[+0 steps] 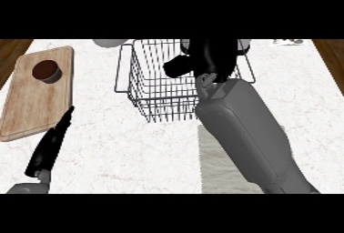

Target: Pick the bell pepper from the placemat and place it in the basket

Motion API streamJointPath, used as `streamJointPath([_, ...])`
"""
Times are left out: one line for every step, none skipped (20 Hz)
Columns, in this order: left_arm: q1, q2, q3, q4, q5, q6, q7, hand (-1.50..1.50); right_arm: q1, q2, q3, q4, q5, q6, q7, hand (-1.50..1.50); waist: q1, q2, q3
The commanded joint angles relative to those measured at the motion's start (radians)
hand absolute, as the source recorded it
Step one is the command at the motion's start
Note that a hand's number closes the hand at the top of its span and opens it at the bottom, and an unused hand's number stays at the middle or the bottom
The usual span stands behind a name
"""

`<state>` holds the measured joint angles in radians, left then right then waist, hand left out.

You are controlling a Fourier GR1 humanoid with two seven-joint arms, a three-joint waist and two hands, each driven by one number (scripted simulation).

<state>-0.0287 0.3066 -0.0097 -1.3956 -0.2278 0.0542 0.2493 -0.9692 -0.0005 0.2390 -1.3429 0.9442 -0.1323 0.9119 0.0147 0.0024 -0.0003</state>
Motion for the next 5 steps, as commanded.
streamJointPath([-0.023, -0.015, 0.002, 0.050, -0.019, 0.018, -0.026, 0.00, -0.030, 0.000, -0.017, -0.054, -0.012, -0.097, 0.140, -1.50, -0.010, -0.003, 0.000])
streamJointPath([0.019, 0.004, 0.015, 0.029, -0.002, -0.001, -0.043, 0.00, 0.094, -0.011, -0.069, -0.111, 0.003, -0.109, 0.060, -1.50, -0.022, -0.005, 0.001])
streamJointPath([0.027, 0.006, 0.010, -0.034, -0.005, -0.002, 0.016, 0.00, 0.098, -0.043, -0.105, -0.120, -0.011, -0.088, 0.059, -1.50, -0.018, -0.006, 0.001])
streamJointPath([0.033, -0.023, -0.004, -0.016, -0.005, 0.008, 0.008, 0.00, 0.087, -0.018, -0.103, -0.180, 0.015, -0.076, 0.135, -1.50, -0.024, -0.009, 0.001])
streamJointPath([0.012, 0.011, 0.024, -0.046, 0.007, -0.007, 0.018, 0.00, 0.110, -0.069, -0.168, -0.143, -0.021, -0.094, 0.077, -1.50, -0.019, -0.006, 0.001])
